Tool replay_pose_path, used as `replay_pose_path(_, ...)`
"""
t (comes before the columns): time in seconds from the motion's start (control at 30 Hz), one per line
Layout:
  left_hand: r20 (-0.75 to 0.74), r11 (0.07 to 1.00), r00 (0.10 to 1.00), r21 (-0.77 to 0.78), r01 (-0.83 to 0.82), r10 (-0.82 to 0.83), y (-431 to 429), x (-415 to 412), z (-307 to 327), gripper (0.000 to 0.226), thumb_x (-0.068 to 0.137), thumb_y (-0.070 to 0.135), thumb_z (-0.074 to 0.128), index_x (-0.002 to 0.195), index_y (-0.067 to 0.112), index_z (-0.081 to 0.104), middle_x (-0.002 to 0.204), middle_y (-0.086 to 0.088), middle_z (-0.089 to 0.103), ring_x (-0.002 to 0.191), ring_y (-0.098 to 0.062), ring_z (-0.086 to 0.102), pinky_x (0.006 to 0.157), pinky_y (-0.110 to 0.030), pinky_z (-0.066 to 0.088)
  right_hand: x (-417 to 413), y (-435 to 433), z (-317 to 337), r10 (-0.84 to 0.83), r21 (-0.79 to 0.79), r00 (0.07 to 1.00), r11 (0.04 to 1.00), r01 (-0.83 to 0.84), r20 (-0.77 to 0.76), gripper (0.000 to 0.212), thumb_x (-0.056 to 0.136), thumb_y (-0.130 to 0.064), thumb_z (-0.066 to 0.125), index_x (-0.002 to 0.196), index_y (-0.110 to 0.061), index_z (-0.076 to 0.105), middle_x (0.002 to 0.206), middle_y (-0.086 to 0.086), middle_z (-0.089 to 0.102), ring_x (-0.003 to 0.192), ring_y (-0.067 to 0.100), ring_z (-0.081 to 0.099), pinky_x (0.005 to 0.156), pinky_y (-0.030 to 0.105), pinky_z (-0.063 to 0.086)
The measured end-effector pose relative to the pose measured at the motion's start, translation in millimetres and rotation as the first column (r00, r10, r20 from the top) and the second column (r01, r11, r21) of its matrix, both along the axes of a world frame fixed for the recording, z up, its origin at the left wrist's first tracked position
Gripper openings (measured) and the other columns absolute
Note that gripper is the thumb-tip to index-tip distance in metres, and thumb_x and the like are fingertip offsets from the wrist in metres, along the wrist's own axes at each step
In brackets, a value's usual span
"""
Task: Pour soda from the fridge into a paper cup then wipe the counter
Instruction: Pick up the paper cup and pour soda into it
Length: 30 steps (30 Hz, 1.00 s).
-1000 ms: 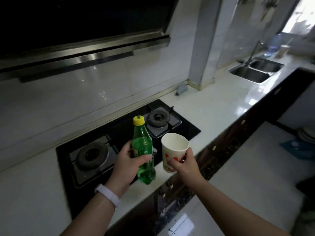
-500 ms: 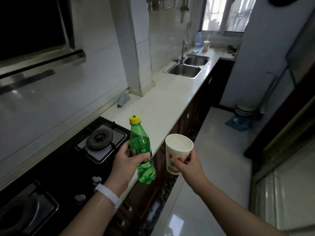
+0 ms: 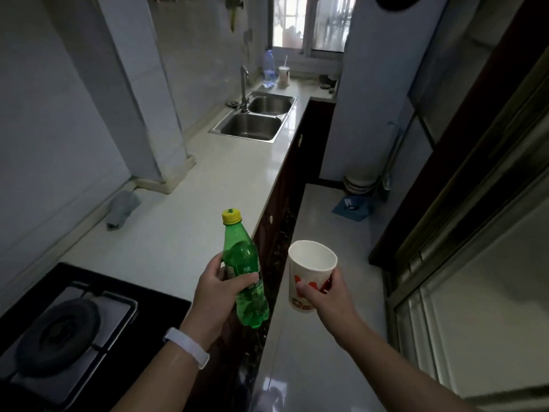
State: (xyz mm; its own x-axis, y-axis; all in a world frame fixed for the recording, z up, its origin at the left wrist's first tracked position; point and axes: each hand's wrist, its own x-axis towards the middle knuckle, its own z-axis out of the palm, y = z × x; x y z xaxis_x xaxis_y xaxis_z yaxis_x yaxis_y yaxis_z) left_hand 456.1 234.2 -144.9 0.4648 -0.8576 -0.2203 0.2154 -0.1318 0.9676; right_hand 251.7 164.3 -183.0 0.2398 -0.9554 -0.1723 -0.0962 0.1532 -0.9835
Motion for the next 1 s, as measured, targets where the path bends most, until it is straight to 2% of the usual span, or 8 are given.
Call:
replay_pose_path(0.1,-0.015,0.999,0.999,0.005,0.039,-0.039,-44.8,17.0,-2.3,0.045,0.071,0.003,0.082,0.106,0.026,0.067,0.097,-0.006,0.075,0.089,-0.025,0.072,0.072,-0.037,0.056,14.5,-38.8,5.6,-0.019,-0.002,1.000,1.000,0.019,-0.015,0.065,0.080,-0.015,0.078,0.134,-0.028,0.043,0.122,-0.006,0.061,0.111,0.010,0.059,0.089,0.027,0.050)
replay_pose_path(0.3,-0.015,0.992,0.992,-0.015,0.126,-0.126,-129.2,37.8,5.9,0.044,0.072,0.000,0.080,0.108,0.022,0.065,0.097,-0.007,0.075,0.089,-0.025,0.072,0.071,-0.035,0.056,27.4,-107.3,23.7,-0.122,-0.044,0.992,0.992,0.120,-0.037,0.066,0.080,-0.020,0.079,0.136,-0.028,0.044,0.121,-0.008,0.062,0.109,0.008,0.059,0.082,0.020,0.049)
replay_pose_path(0.43,-0.003,0.986,0.987,-0.028,0.163,-0.163,-171.0,42.9,12.6,0.042,0.073,-0.001,0.079,0.106,0.021,0.066,0.096,-0.008,0.075,0.089,-0.026,0.072,0.072,-0.036,0.056,24.7,-139.9,28.0,-0.167,-0.044,0.986,0.985,0.166,-0.024,0.062,0.080,-0.015,0.078,0.132,-0.028,0.045,0.118,-0.008,0.063,0.105,0.005,0.061,0.080,0.018,0.050)
replay_pose_path(0.57,-0.004,0.986,0.986,-0.024,0.166,-0.166,-207.5,45.5,10.6,0.043,0.073,-0.004,0.078,0.107,0.018,0.065,0.097,-0.011,0.075,0.088,-0.027,0.072,0.070,-0.034,0.056,24.4,-175.9,24.0,-0.191,-0.028,0.982,0.981,0.191,-0.005,0.057,0.081,-0.013,0.077,0.125,-0.029,0.044,0.112,-0.012,0.061,0.099,0.003,0.059,0.068,0.012,0.051)
replay_pose_path(0.67,-0.008,0.989,0.989,0.002,0.148,-0.148,-233.2,45.9,4.1,0.045,0.072,-0.004,0.078,0.109,0.019,0.065,0.098,-0.011,0.075,0.089,-0.029,0.072,0.070,-0.035,0.056,26.6,-206.1,15.7,-0.176,-0.020,0.984,0.984,0.176,-0.013,0.057,0.080,-0.012,0.078,0.126,-0.026,0.047,0.113,-0.009,0.063,0.099,0.004,0.061,0.067,0.010,0.052)
replay_pose_path(0.83,0.022,0.994,0.995,0.055,0.094,-0.095,-282.4,40.8,-7.0,0.044,0.072,-0.004,0.078,0.106,0.019,0.065,0.096,-0.012,0.074,0.089,-0.031,0.071,0.071,-0.036,0.055,26.4,-272.9,-3.4,-0.109,-0.004,0.994,0.994,0.109,0.002,0.061,0.079,-0.013,0.079,0.131,-0.021,0.049,0.117,-0.001,0.065,0.104,0.011,0.063,0.073,0.016,0.054)
replay_pose_path(1.0,0.065,0.996,0.998,0.084,-0.005,0.000,-346.2,23.7,-5.2,0.043,0.072,-0.004,0.078,0.104,0.024,0.067,0.094,-0.009,0.075,0.087,-0.027,0.072,0.072,-0.037,0.056,15.1,-354.3,-8.3,0.010,0.017,1.000,1.000,-0.010,0.029,0.062,0.080,-0.014,0.078,0.133,-0.024,0.046,0.119,-0.005,0.064,0.105,0.007,0.062,0.075,0.017,0.054)
